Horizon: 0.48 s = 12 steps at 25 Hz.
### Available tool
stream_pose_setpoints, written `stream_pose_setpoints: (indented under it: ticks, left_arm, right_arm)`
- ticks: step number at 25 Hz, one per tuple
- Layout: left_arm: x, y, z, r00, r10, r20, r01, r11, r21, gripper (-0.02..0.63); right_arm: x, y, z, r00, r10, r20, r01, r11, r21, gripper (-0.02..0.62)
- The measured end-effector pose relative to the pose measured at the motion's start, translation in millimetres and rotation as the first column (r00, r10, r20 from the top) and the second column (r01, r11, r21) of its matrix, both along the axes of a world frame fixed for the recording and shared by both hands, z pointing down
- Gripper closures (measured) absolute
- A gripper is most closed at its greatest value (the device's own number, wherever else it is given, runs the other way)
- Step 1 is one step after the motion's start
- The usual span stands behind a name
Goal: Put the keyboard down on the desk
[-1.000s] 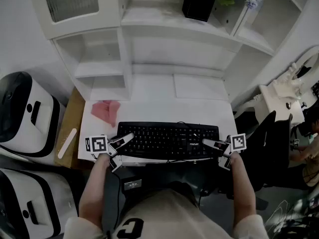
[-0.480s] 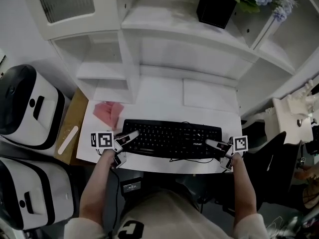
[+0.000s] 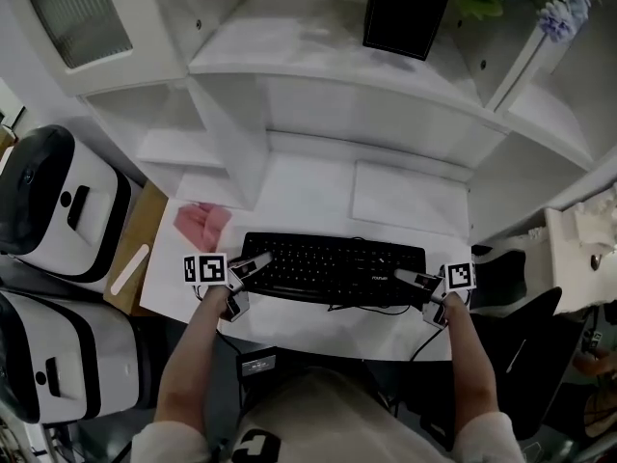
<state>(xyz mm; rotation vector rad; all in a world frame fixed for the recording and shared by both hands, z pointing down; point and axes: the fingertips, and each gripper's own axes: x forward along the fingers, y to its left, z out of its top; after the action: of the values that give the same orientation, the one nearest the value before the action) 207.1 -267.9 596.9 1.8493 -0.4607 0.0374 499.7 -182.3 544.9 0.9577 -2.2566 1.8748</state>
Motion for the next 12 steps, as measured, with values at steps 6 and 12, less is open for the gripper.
stream_pose_setpoints:
  ticks: [6, 12]
  left_arm:
    - [16.6, -16.5, 14.3, 0.998, -0.01, 0.056, 0.011, 1.0, -0.017, 0.38]
    - [30.3, -30.2, 28.9, 0.996, 0.006, 0.09, -0.003, 0.999, -0.041, 0.373]
  right_arm:
    - [20.8, -14.6, 17.9, 1.0, 0.015, -0.002, -0.015, 0.999, -0.044, 0.385]
    - [38.8, -25.0, 35.1, 0.999, 0.033, -0.034, -0.035, 0.997, -0.075, 0.379]
